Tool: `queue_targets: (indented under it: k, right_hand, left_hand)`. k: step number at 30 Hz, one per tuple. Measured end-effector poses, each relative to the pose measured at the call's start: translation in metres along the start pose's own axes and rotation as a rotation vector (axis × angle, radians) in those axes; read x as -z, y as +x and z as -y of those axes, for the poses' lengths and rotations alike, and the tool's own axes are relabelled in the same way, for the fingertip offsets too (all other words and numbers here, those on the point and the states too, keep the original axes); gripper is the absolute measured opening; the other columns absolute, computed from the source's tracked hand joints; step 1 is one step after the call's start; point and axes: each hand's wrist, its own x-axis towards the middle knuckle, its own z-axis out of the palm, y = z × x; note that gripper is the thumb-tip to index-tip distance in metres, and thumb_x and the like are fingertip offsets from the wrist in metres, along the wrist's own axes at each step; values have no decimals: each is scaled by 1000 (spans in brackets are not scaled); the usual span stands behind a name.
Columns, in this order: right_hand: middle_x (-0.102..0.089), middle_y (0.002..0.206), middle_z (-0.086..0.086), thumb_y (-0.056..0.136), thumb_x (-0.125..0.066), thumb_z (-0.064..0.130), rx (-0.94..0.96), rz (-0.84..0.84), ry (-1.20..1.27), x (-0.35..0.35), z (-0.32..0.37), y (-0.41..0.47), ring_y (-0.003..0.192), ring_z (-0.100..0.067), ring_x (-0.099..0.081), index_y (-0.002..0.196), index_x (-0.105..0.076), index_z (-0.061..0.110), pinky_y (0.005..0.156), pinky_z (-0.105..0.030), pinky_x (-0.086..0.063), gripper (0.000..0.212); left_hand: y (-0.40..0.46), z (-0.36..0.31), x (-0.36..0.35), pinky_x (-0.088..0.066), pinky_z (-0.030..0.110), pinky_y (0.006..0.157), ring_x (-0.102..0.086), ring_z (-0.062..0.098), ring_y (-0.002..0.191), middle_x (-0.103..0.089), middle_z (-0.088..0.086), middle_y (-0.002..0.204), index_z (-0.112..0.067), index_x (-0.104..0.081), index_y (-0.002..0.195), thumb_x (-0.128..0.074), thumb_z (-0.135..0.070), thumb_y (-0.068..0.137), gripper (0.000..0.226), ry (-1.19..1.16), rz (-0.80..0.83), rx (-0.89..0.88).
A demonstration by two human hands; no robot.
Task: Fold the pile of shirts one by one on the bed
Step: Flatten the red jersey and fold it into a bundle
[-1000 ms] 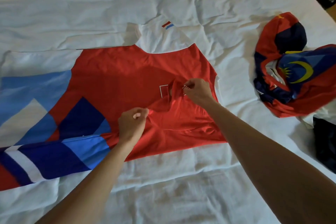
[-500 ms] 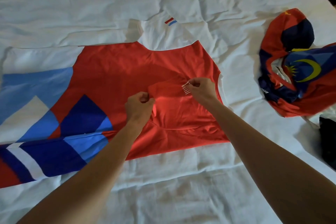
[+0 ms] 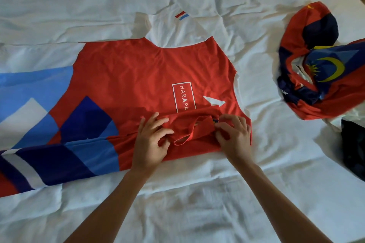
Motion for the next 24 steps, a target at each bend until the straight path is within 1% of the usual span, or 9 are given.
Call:
queue_targets:
  k: [4, 7, 10, 13, 16, 18, 20, 21, 24]
  right_hand:
    - [-65, 110, 2, 74, -64, 18, 23, -75, 78, 8, 10, 6, 102, -22, -55, 81, -73, 21, 91, -41, -39, 12]
    - [-63, 118, 4, 66, -62, 17, 7, 41, -5, 7, 10, -2, 109, -23, -52, 89, -72, 21, 89, -46, -39, 26]
    - [-58, 122, 6, 63, -55, 39, -24, 166, -32, 6, 13, -7, 112, -21, -48, 100, -72, 21, 88, -40, -33, 44]
    - [-56, 117, 12, 69, -59, 51, -93, 151, -11, 2, 22, -1, 111, -15, -45, 105, -72, 29, 86, -38, -30, 44]
    - [-58, 116, 14, 71, -69, 38, -108, 70, 9, -1, 26, 7, 112, -15, -45, 93, -74, 36, 89, -42, -30, 23]
    - [-58, 118, 14, 68, -69, 29, -110, 31, 23, 2, 25, 8, 116, -16, -45, 81, -74, 39, 92, -42, -29, 17]
    - [-57, 119, 15, 63, -66, 23, -109, 31, 6, 7, 20, -1, 119, -17, -45, 72, -71, 37, 94, -44, -30, 18]
    - [-57, 120, 15, 60, -65, 19, -107, 46, -20, 9, 18, -8, 121, -19, -46, 70, -70, 36, 95, -48, -31, 20]
    - [-60, 121, 6, 51, -58, 11, -74, 7, -80, 18, 18, -31, 127, -26, -47, 70, -68, 30, 95, -58, -33, 29]
  left_hand:
    - [-5, -5, 4, -31, 60, 112, -51, 29, 132, -67, 5, 123, -12, -77, 88, -74, 8, 69, 28, -2, -37, -57]
    - [-14, -6, 5, -26, 59, 115, -42, 28, 139, -62, 6, 133, -15, -77, 99, -66, 3, 74, 33, 29, 17, -66]
    - [-23, -4, 2, -23, 59, 117, -34, 27, 146, -53, 8, 145, -15, -75, 110, -57, -1, 79, 39, 84, 101, -121]
    - [-32, 1, -5, -24, 60, 117, -32, 28, 147, -49, 8, 149, -15, -72, 116, -49, -9, 86, 39, 168, 131, -138]
    - [-37, 5, -11, -24, 59, 117, -28, 29, 148, -44, 9, 153, -18, -67, 125, -45, -16, 90, 42, 272, 161, -133]
    - [-39, 5, -14, -23, 58, 117, -26, 29, 149, -41, 10, 154, -19, -64, 128, -44, -15, 89, 44, 298, 169, -129]
    - [-40, 5, -14, -23, 59, 117, -25, 30, 149, -39, 10, 156, -18, -64, 128, -44, -12, 88, 46, 286, 162, -123]
    - [-40, 5, -14, -23, 59, 117, -24, 30, 150, -37, 11, 157, -17, -64, 128, -44, -11, 87, 46, 269, 155, -119]
    - [-41, 3, -13, -16, 56, 120, -19, 29, 151, -30, 10, 160, -16, -64, 130, -42, -10, 88, 48, 233, 145, -111]
